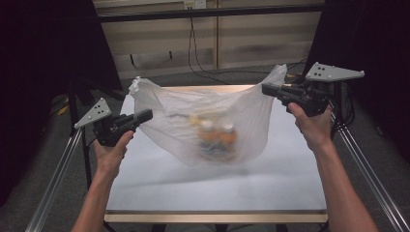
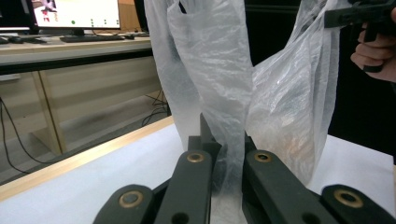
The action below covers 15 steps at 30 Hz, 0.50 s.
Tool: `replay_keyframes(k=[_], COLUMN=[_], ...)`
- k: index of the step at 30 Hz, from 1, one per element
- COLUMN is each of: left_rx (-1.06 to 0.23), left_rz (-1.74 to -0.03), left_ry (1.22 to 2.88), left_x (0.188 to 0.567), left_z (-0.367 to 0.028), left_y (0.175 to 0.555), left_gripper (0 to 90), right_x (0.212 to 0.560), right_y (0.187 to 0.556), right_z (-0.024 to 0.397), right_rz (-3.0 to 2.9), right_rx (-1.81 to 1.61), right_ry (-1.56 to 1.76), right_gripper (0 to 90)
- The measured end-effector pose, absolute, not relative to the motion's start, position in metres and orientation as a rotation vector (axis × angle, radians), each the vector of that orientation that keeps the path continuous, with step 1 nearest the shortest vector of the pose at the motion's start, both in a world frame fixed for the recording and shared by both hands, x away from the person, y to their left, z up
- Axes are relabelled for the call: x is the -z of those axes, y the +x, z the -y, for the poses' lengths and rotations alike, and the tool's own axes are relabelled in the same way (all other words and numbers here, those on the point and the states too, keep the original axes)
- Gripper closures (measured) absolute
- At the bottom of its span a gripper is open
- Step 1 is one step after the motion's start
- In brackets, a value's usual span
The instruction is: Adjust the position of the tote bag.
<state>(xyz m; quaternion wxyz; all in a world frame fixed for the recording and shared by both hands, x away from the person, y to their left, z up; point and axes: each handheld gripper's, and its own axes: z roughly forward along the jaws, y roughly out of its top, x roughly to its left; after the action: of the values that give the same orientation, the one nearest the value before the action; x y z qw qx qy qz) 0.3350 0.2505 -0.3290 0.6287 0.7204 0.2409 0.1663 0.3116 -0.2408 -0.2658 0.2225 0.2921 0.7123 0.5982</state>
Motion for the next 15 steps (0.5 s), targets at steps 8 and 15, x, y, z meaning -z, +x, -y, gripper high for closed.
replay_keyframes(k=[8,15], left_rx=[-0.352,-0.324], left_rz=[-0.548,-0.549], left_ry=[1.679,1.705], left_x=[0.341,0.357], left_z=[-0.242,-0.240], left_y=[0.334,0.333], left_gripper=[90.0,90.0], right_x=[0.285,0.302], right_y=[0.304,0.301], right_z=[0.246,0.256], right_rz=[-1.999,-2.013], right_rx=[-1.645,-1.634], right_ry=[0.803,0.840], right_gripper=[89.9,89.9])
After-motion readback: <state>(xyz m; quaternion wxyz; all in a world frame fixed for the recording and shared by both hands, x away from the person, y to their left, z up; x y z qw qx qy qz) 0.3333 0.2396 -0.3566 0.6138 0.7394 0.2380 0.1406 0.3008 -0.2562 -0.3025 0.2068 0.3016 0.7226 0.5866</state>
